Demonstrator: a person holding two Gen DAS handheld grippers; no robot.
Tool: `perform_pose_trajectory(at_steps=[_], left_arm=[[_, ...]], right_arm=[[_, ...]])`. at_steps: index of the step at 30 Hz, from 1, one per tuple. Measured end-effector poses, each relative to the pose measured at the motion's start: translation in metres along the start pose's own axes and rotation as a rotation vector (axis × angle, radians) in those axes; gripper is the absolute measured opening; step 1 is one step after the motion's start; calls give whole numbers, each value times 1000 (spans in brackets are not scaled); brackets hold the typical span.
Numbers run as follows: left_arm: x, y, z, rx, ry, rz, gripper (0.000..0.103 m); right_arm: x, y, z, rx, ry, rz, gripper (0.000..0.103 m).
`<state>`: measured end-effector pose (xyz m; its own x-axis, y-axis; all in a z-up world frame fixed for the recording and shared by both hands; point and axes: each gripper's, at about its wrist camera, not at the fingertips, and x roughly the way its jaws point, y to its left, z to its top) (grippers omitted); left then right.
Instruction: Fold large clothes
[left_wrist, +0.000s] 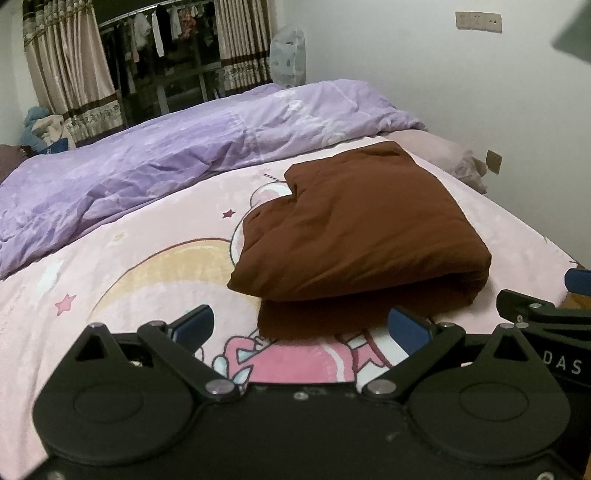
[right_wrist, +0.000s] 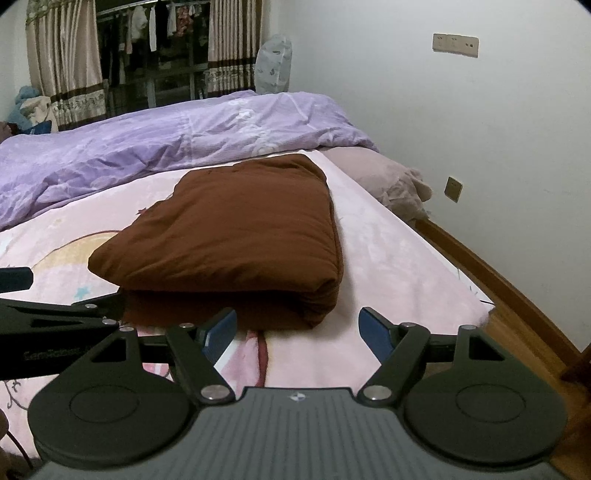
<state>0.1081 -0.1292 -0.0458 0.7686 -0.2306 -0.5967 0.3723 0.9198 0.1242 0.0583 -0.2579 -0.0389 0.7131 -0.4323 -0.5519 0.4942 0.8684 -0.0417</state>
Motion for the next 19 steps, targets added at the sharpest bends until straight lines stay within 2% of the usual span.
perform_pose_trajectory(at_steps=[7,19], left_arm=[[-1,0,-3,15,-3,43,103],[-6,6,-5,-30,-31,51,103]], right_arm=[[-1,1,-1,-1,4,5,89],[-2,3,-1,-1,5,3,90]])
